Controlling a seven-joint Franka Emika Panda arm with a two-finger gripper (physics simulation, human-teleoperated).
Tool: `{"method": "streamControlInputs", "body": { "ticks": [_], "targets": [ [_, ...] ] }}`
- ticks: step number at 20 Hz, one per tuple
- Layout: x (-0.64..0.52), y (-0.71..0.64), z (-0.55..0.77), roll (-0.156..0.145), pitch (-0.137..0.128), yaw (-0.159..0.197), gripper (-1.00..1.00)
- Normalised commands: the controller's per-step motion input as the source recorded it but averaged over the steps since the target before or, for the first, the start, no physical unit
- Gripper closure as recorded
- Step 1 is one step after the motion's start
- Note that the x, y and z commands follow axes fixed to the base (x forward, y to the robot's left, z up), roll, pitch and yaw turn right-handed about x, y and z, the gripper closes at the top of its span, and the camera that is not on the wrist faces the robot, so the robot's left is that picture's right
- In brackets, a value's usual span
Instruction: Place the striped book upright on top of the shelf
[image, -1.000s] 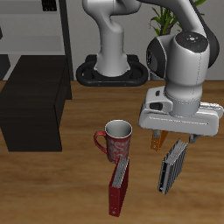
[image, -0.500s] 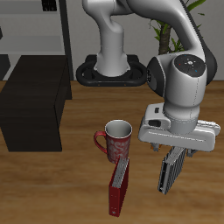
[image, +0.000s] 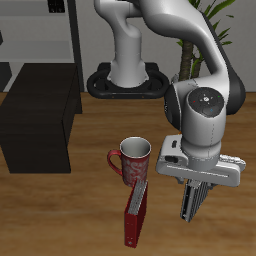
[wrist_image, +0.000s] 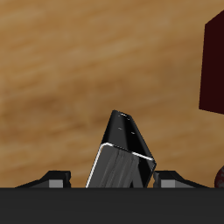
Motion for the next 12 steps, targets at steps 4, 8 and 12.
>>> {"method": "streamControlInputs", "body": {
  "ticks": [4,8,12],
  "targets": [
    [-0.04,-0.09,0.13,0.010,-0.003,-0.013,1.00],
    [-0.08,-0.10,0.37,0.014,-0.040,-0.008,1.00],
    [-0.23,-0.01,0.62,0.054,-0.056,0.044,1.00]
  ]
}}
